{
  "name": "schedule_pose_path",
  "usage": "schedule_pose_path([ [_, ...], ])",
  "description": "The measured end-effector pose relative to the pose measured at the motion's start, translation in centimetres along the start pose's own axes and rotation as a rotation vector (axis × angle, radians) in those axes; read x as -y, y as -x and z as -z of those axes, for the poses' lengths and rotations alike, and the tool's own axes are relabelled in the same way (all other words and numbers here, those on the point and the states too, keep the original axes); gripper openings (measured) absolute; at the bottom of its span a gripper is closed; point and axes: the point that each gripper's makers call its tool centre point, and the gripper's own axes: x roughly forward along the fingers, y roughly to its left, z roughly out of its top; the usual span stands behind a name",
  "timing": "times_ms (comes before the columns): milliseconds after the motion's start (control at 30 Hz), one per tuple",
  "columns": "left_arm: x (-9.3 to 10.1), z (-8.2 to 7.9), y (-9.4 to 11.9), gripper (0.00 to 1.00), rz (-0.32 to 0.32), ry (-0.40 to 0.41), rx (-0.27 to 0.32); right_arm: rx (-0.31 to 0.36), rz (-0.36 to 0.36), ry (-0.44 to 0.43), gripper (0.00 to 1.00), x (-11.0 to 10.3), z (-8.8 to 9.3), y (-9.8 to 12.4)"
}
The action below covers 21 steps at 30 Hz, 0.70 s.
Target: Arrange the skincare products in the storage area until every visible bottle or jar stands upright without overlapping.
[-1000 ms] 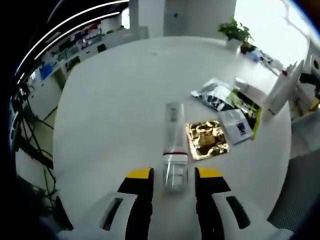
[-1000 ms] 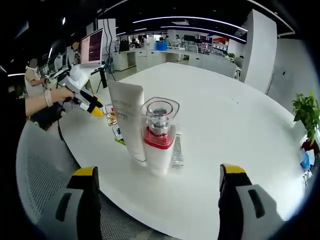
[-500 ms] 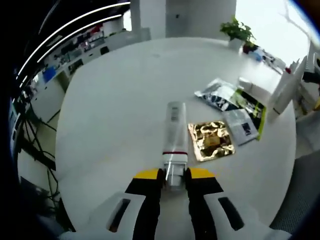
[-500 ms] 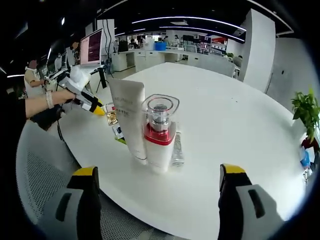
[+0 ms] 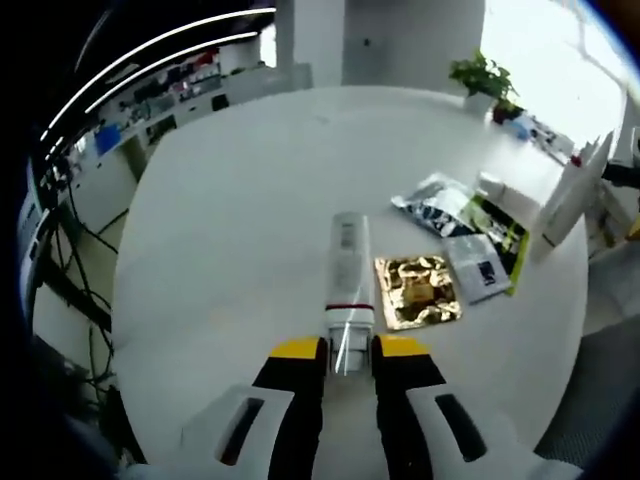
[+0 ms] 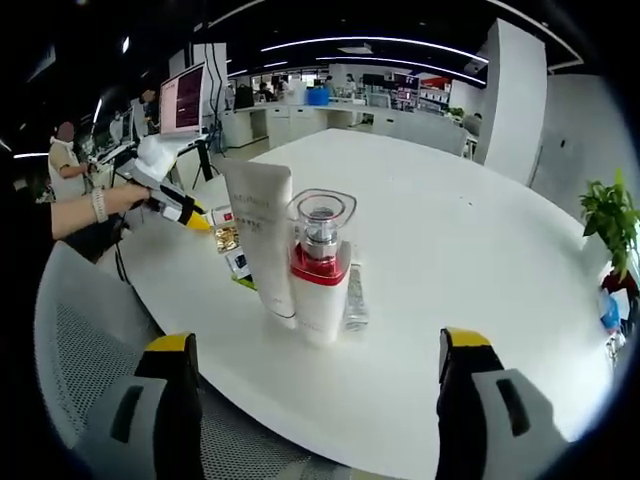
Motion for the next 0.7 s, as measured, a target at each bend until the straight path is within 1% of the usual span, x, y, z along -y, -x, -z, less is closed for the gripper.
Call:
schedule_pose_path([
  [233,0.8,-0.5,1.0,0.14,0.013,-0.004,0.019,0.017,-0.002,0.004,1.00,-0.4,-0.3,0.3],
  [333,1.2,-0.7,1.4,0.14,0.011,-0.029,0.027,0.018,-0.005,0.006,1.00,-0.6,-0.2,0.3],
  [400,1.5,-1.1,1.7,0.14,0.011,-0.036,0.051,0.009,-0.019,0.009,1.00,-1.0,0.1,0.3],
  [433,1.8,-1.2,1.9,0.14,0.022,-0.034,0.056,0.008,-0.020,0.008,1.00,-1.0,0.2,0.3],
  [500,2.3,-1.2,2.0,0.14,0.030,-0.047,0.050,0.010,-0.024,0.008,1.00,-1.2,0.2,0.3],
  [567,2.7,-1.2,2.2,0.14,0.028,-0.079,0.043,0.013,-0.029,0.005,1.00,-1.4,0.2,0.3],
  [700,3.6,-1.4,2.8,0.14,0.047,-0.099,0.042,0.034,-0.032,0.006,1.00,-1.7,-0.2,0.5],
])
